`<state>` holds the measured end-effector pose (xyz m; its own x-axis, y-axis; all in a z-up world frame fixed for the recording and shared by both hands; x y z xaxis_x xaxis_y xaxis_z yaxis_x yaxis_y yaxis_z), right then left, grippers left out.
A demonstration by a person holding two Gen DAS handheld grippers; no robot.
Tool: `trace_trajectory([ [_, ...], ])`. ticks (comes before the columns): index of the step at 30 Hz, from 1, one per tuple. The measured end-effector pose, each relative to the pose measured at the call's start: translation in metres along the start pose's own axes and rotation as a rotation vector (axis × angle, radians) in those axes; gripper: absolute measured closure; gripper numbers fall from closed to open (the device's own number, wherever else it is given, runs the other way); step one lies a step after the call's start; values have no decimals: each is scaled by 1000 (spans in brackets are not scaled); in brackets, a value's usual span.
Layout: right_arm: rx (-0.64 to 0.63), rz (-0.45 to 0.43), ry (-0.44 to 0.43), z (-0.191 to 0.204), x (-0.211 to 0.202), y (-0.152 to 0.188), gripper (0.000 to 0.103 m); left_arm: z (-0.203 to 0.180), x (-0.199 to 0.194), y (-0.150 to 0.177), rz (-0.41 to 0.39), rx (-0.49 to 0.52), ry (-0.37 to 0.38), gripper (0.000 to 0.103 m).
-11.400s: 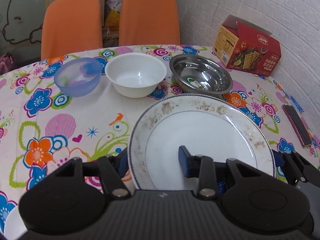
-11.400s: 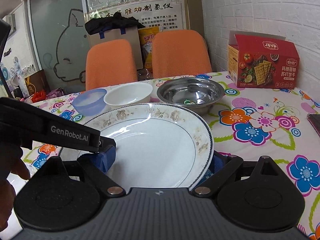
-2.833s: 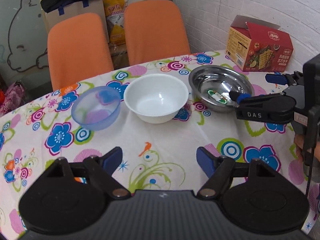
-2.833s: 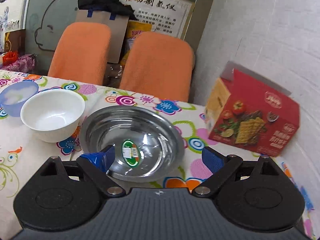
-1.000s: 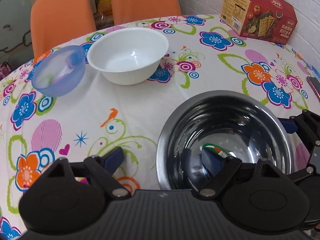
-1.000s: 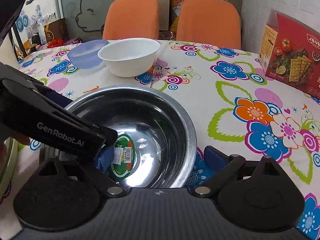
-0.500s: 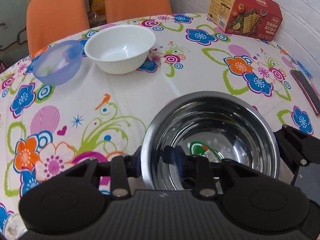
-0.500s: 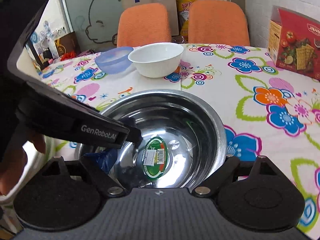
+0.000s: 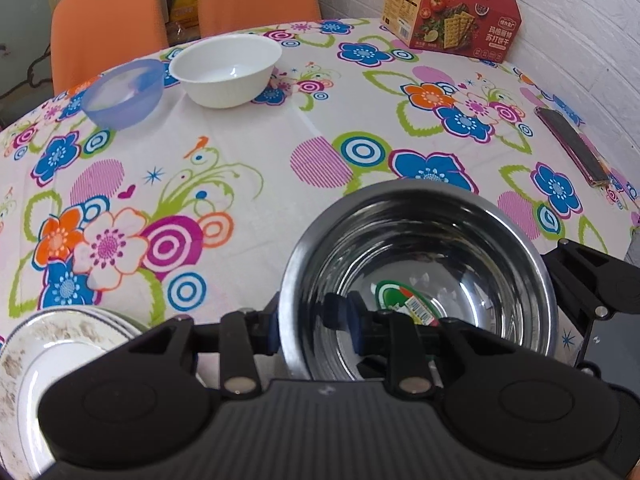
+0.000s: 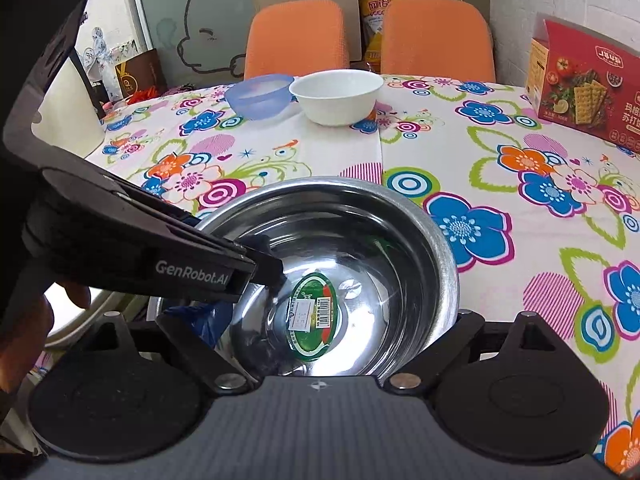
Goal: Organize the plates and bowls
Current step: 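Carry the steel bowl beside the plate stack and open the right gripper, then move the left gripper to the white ceramic bowl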
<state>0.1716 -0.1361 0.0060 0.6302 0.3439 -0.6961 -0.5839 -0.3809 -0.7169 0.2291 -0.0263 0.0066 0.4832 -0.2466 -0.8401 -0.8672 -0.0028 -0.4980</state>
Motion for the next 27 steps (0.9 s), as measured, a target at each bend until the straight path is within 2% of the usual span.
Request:
trace_trajectory([
  [3,-1,15,5,-2,4,3,23,0,7,1,7,-14,10,80],
  [5,3,25,3,-3,5,6,25,-1,8,1,-19,2,-5,80],
  [6,2,21,2,-3,5,7,25,-2,8,1,-33,11,-19,76],
  [7,3,17,3,-2,2,8,24,-2,8,1,-47,12,-33,69],
  [8,6,14,11,-3,0,8,24,0,7,1,-58,8,-45,47],
  [9,10,9,23,-4,-2,8,24,1,4,1,-73,4,-51,32],
  [19,-84,-84,236,-9,-39,-2,24,14,-27,-5,-177,-18,-76,33],
  [22,-108,-111,260,-8,-49,-7,24,13,-34,-6,-196,-14,-81,32],
  [27,-121,-140,253,-4,-55,-14,24,13,-48,-11,-221,-5,-83,32],
])
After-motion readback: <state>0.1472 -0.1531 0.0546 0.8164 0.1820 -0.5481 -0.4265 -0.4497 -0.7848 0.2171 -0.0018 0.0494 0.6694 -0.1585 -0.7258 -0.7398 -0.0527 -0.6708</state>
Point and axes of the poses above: each gripper's, at about its wrist camera, not at the fingertips, and x roughly the way its jaws point, z to its left, y to its underside, the point moved 3 cm from there along x, roughly the way its jaws point, and after that the axes turned 12 degrees about -x, right-handed, at the moved point
